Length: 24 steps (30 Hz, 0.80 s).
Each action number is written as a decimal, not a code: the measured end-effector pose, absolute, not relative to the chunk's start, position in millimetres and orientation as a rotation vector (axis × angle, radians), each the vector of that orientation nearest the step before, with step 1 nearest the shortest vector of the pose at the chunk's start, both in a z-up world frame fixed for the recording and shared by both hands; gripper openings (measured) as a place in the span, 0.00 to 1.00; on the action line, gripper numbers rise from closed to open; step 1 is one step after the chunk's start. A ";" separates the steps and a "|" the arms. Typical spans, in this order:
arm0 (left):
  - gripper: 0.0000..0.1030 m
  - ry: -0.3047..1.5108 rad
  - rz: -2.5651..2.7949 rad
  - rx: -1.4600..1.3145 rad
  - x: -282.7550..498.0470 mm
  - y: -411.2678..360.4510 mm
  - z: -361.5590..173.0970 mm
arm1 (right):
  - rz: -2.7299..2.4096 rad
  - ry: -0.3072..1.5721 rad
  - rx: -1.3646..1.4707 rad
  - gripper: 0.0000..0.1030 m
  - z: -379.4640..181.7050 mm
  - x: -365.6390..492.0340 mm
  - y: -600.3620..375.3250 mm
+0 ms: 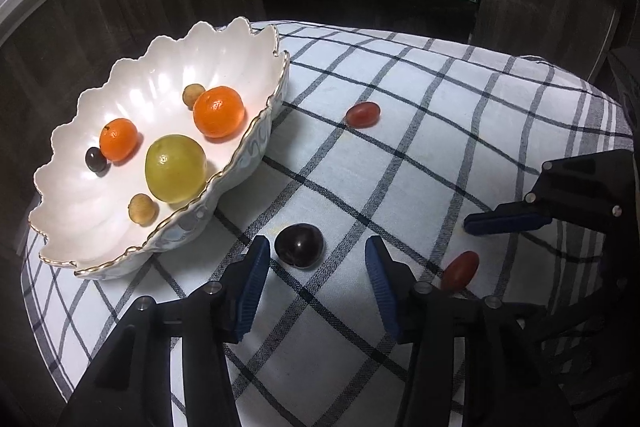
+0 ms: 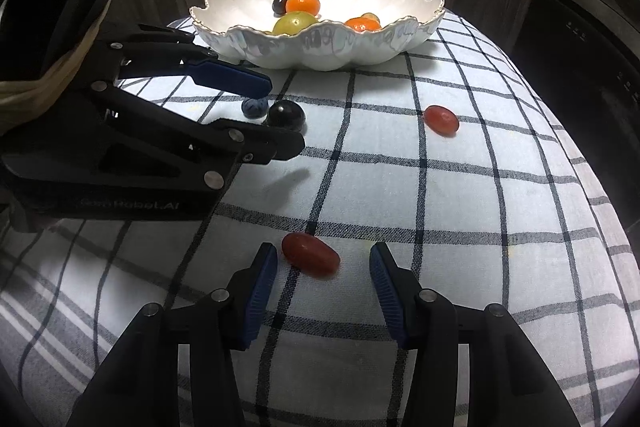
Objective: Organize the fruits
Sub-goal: 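Lower the left tool onto the black round fruit while the right tool lowers onto a red grape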
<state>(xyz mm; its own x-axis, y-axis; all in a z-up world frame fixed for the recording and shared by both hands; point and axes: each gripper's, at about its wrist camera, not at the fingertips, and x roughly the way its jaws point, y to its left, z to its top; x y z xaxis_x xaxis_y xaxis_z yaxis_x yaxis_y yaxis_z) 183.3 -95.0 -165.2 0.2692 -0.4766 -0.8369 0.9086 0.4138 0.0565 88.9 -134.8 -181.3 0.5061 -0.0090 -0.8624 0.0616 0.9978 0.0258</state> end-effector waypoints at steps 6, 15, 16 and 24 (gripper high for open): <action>0.48 0.841 -1.049 0.629 184.0 -98.1 -169.5 | -0.059 1.034 0.058 0.47 -181.4 89.0 -136.9; 0.48 0.843 -1.052 0.636 188.9 -99.8 -175.1 | -0.077 1.020 0.070 0.36 -180.9 90.8 -139.9; 0.48 0.843 -1.051 0.638 189.0 -100.2 -175.0 | -0.077 1.019 0.070 0.36 -181.0 90.8 -140.1; 0.48 0.846 -1.031 0.629 191.9 -101.5 -177.8 | -0.074 1.015 0.071 0.25 -180.3 92.7 -138.4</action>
